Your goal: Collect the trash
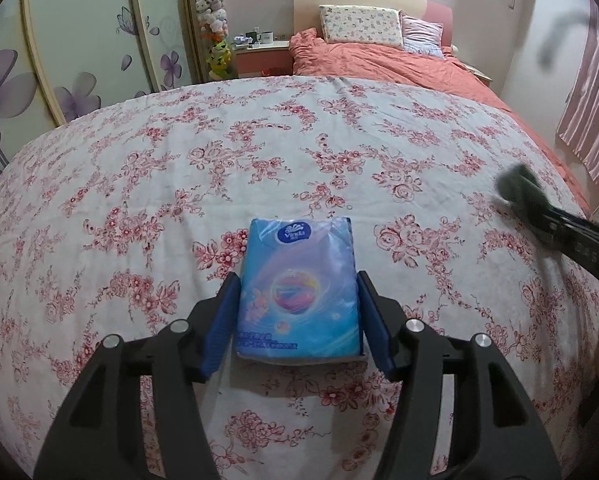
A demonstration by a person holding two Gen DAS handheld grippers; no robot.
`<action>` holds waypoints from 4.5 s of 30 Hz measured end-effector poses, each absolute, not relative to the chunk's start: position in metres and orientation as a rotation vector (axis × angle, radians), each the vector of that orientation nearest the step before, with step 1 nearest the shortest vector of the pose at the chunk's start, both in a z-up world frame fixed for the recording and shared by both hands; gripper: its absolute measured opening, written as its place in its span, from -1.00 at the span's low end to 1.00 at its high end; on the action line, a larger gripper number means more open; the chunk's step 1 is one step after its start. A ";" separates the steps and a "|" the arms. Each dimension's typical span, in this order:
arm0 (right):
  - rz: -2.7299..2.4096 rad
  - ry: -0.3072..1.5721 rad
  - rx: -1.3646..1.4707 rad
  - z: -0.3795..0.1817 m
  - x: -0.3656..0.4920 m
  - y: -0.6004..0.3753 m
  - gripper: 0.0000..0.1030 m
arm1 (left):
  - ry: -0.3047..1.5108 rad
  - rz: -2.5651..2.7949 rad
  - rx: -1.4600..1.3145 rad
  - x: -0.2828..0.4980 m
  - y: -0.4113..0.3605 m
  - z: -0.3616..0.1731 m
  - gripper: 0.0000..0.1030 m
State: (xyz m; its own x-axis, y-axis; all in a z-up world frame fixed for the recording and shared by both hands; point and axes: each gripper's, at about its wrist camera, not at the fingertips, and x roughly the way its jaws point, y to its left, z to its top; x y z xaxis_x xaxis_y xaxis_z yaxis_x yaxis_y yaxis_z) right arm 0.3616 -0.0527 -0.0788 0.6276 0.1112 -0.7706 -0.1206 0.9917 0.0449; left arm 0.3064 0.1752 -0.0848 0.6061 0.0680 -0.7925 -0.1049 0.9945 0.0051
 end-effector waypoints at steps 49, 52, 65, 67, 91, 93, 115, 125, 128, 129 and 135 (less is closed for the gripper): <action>0.137 0.862 0.181 -0.084 0.294 -0.107 -0.84 | 0.898 0.097 -0.025 0.301 0.154 -0.083 -0.02; 0.143 0.849 0.204 -0.078 0.289 -0.112 -0.84 | 0.884 0.090 -0.022 0.295 0.150 -0.079 -0.02; 0.129 0.679 0.275 -0.011 0.237 -0.162 -0.84 | 0.770 -0.072 -0.017 0.257 0.079 -0.014 -0.02; 0.103 0.646 0.282 -0.002 0.224 -0.177 -0.84 | 0.750 -0.118 -0.019 0.250 0.060 -0.004 -0.02; -0.166 0.467 0.461 0.006 0.170 -0.327 -0.84 | 0.686 -0.622 0.067 0.215 -0.189 0.024 -0.02; -0.176 0.459 0.478 0.005 0.171 -0.334 -0.84 | 0.690 -0.647 0.074 0.216 -0.203 0.021 -0.02; -0.286 0.487 0.451 -0.010 0.168 -0.349 0.54 | 0.722 -0.539 0.124 0.238 -0.204 -0.021 0.72; -0.509 0.422 0.143 0.035 0.117 -0.290 0.96 | 0.599 -0.334 0.164 0.176 -0.134 0.016 0.92; -0.487 0.390 0.112 0.045 0.100 -0.282 0.96 | 0.564 -0.273 0.157 0.153 -0.107 0.022 0.92; -0.482 0.379 0.107 0.045 0.095 -0.280 0.96 | 0.557 -0.270 0.147 0.147 -0.100 0.024 0.92; -0.528 0.254 0.060 0.054 0.058 -0.252 0.96 | 0.515 -0.201 0.050 0.104 -0.052 0.029 0.92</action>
State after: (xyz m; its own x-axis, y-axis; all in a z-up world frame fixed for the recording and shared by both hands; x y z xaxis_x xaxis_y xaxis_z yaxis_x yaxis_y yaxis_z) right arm 0.0577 -0.2524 0.0537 0.8330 -0.4908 -0.2554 0.5057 0.8627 -0.0084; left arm 0.1038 -0.0519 0.0290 0.8510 -0.1780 -0.4941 0.2031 0.9791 -0.0028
